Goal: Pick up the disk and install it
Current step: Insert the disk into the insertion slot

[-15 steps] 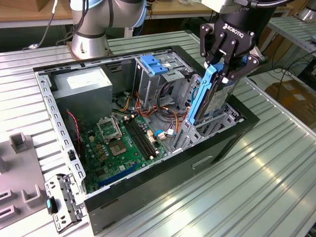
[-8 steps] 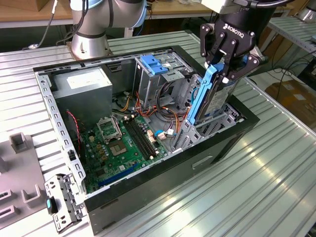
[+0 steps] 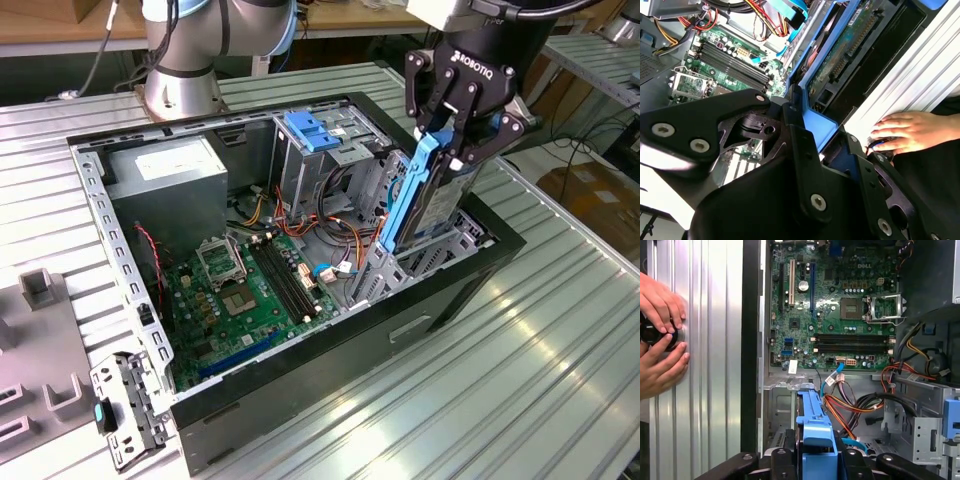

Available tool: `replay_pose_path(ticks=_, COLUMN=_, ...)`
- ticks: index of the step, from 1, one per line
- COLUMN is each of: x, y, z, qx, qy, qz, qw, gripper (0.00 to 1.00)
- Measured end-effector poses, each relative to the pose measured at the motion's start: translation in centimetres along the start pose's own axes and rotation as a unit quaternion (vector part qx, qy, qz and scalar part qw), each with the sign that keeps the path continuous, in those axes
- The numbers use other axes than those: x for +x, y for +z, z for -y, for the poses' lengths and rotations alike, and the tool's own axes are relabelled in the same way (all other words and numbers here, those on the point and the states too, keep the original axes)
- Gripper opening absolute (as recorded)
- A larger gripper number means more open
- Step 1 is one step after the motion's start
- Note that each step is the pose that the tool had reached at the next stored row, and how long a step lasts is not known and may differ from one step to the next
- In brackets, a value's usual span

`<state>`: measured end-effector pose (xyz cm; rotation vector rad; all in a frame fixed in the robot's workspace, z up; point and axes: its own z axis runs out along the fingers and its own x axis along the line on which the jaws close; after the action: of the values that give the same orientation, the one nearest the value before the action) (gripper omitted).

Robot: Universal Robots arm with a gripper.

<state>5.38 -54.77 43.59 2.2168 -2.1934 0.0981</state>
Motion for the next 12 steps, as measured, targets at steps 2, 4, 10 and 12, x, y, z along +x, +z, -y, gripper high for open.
replay_pose_path(ticks=2, x=-0.01, y=0.17, z=-0.01, qx=0.0, qy=0.0, qz=0.0, qw=1.0, gripper=0.37)
replay_pose_path(ticks=4, x=-0.02, y=0.44, z=-0.01, qx=0.0, qy=0.0, qz=0.0, qw=1.0, gripper=0.37)
replay_pose_path(ticks=10, x=-0.05, y=0.99, z=-0.03, qx=0.0, qy=0.0, qz=0.0, qw=1.0, gripper=0.37)
replay_pose_path(ticks=12, x=-0.06, y=1.26, z=-0.04, qx=0.0, qy=0.0, qz=0.0, qw=1.0, gripper=0.37)
